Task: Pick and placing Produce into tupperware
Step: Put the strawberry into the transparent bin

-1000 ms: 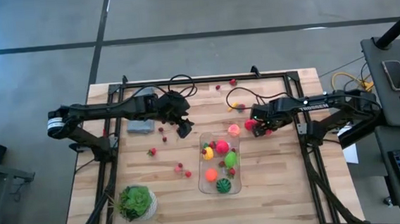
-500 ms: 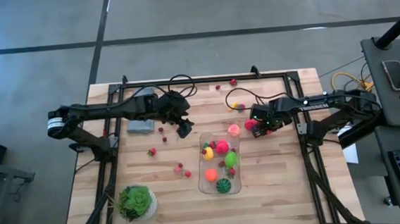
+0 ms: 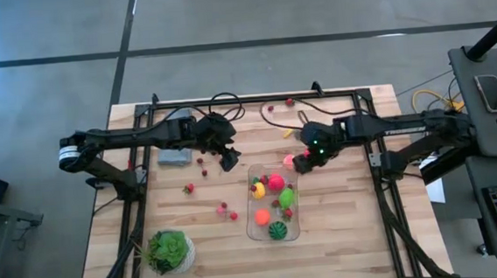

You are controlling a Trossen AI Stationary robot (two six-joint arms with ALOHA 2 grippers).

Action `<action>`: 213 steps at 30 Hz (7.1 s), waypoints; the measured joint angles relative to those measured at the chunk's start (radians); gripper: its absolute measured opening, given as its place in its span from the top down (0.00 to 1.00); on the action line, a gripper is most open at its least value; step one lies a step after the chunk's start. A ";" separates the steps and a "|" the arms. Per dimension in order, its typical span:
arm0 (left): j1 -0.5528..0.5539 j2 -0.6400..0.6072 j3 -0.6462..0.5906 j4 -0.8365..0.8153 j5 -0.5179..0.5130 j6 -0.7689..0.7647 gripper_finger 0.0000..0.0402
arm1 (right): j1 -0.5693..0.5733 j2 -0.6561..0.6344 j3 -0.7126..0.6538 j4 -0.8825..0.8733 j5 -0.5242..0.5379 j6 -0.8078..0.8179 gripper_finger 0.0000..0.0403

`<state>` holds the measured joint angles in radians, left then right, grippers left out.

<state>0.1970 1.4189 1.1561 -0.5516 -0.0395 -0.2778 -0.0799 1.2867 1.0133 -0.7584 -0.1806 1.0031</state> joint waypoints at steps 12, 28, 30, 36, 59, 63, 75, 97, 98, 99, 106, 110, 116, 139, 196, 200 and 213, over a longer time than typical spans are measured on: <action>0.000 0.000 0.001 -0.129 -0.122 -0.028 0.40 | 0.216 0.369 0.316 -0.006 -0.010 -0.066 0.38; 0.104 0.000 -0.100 -0.201 -0.228 -0.346 0.40 | 0.203 0.397 0.736 -0.599 0.586 0.140 0.14; 0.128 0.000 -0.150 -0.119 -0.209 -0.350 0.40 | 0.202 0.369 0.744 -0.637 0.610 0.180 0.14; 0.170 0.001 -0.291 -0.016 -0.204 -0.509 0.40 | 0.203 0.298 0.741 -0.718 0.678 0.271 0.16; 0.182 0.001 -0.358 0.152 -0.108 0.804 0.40 | 0.204 0.273 0.734 -0.757 0.609 0.158 0.17; 0.193 0.047 -0.352 0.161 -0.067 0.834 0.40 | 0.204 0.273 0.734 -0.757 0.609 0.148 0.18; 0.210 0.191 -0.262 0.154 -0.076 0.843 0.40 | 0.204 0.272 0.733 -0.757 0.607 0.160 0.18; 0.247 0.198 -0.263 0.106 -0.044 0.897 0.68 | 0.204 0.272 0.733 -0.756 0.600 0.171 0.19; 0.247 0.198 -0.265 0.107 -0.044 0.897 0.68 | 0.204 0.272 0.733 -0.756 0.600 0.174 0.19; 0.247 0.198 -0.266 0.106 -0.044 0.897 0.68 | 0.204 0.272 0.733 -0.756 0.600 0.175 0.19; 0.247 0.198 -0.271 0.118 -0.034 0.893 0.68 | 0.204 0.272 0.733 -0.754 0.600 0.175 0.19; 0.247 0.198 -0.277 0.118 -0.018 0.889 0.68 | 0.204 0.272 0.733 -0.753 0.600 0.175 0.19; 0.246 0.188 -0.267 0.116 -0.018 0.866 0.68 | 0.204 0.272 0.733 -0.753 0.600 0.175 0.19; 0.087 0.015 -0.124 0.114 0.049 0.722 0.82 | 0.204 0.272 0.733 -0.795 0.592 0.183 0.19; -0.237 0.054 0.001 -0.197 -0.107 -0.117 0.27 | -0.295 0.071 -0.187 -0.137 0.127 0.132 0.19; -0.232 0.054 0.001 -0.196 -0.156 -0.040 0.27 | -0.308 0.020 -0.254 -0.113 0.214 0.256 0.19; -0.158 0.054 0.001 -0.191 -0.157 0.088 0.27 | -0.307 0.030 -0.336 0.032 0.289 0.569 0.19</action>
<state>0.0393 1.4731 1.1568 -0.7422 -0.1967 -0.1902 -0.3870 1.3168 0.6774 -0.7262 0.1081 1.5721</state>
